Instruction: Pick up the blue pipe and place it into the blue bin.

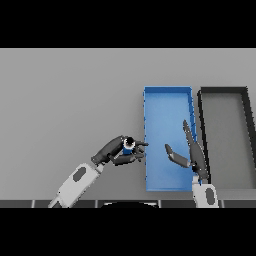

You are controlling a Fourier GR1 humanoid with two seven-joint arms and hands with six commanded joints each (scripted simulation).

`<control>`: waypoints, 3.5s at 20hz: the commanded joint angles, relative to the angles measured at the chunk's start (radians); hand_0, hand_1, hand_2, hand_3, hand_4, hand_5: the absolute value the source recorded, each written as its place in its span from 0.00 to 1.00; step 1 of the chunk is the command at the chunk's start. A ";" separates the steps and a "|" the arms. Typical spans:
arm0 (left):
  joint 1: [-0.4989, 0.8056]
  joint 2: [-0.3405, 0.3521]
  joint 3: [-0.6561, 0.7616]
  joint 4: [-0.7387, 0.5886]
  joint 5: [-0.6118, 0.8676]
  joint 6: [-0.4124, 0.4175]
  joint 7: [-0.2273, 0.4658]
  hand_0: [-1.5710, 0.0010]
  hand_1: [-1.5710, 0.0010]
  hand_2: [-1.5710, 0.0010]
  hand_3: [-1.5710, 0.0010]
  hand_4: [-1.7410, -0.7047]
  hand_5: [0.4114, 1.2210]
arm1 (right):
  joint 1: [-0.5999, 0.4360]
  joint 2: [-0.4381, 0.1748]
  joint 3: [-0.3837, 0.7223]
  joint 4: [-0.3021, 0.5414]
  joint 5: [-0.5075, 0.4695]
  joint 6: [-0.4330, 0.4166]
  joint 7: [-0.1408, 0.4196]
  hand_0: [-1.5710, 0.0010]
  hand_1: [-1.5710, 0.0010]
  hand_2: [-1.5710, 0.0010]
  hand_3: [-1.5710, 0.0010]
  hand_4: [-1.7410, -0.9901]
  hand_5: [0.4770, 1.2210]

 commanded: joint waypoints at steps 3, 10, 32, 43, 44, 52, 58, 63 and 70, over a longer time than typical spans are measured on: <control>-0.005 0.012 -0.009 -0.029 -0.011 0.003 0.028 0.00 0.00 0.00 0.05 0.00 1.00 | 0.005 -0.006 -0.005 -0.007 -0.005 0.002 -0.001 1.00 1.00 1.00 1.00 0.82 0.17; -0.015 0.012 -0.001 -0.001 -0.015 -0.003 0.049 0.00 0.00 0.00 0.05 0.00 1.00 | 0.033 0.015 -0.010 -0.033 -0.046 0.009 0.005 1.00 1.00 1.00 1.00 0.74 0.19; -0.010 0.017 -0.011 -0.007 -0.011 -0.054 0.007 0.00 0.00 0.00 0.02 0.00 1.00 | -0.488 -0.120 0.237 -0.203 -0.496 0.427 0.456 1.00 1.00 1.00 1.00 0.68 0.07; -0.029 0.066 -0.031 -0.029 -0.092 -0.072 0.148 0.51 0.55 0.56 0.63 0.20 1.00 | -0.677 -0.010 0.280 -0.022 -0.504 0.503 0.464 0.43 0.44 0.42 0.51 0.34 0.10; -0.027 0.053 -0.023 -0.028 -0.103 -0.060 0.134 0.40 0.44 0.45 0.50 0.16 1.00 | -0.668 -0.013 0.280 -0.022 -0.544 0.513 0.465 0.35 0.36 0.34 0.45 0.28 0.17; -0.006 -0.008 0.029 -0.003 -0.046 -0.077 0.070 0.07 0.07 0.13 0.08 0.03 1.00 | -0.676 -0.033 0.334 -0.025 -0.510 0.485 0.325 0.06 0.06 0.06 0.08 0.38 0.83; -0.017 0.034 0.032 -0.011 -0.106 -0.113 0.067 0.41 0.45 0.50 0.46 0.31 1.00 | -0.675 -0.049 0.341 -0.014 -0.572 0.434 0.312 0.02 0.02 0.01 0.02 0.34 0.95; -0.002 0.056 0.019 -0.017 -0.220 -0.161 0.029 0.81 0.82 0.84 0.82 0.68 0.75 | -0.678 -0.053 0.354 -0.033 -0.579 0.425 0.338 0.01 0.01 0.00 0.01 0.33 0.99; -0.023 0.045 0.034 -0.001 -0.216 -0.152 0.069 0.96 0.96 0.97 0.96 0.82 0.28 | -0.688 -0.053 0.352 -0.035 -0.557 0.420 0.345 0.00 0.00 0.00 0.00 0.33 1.00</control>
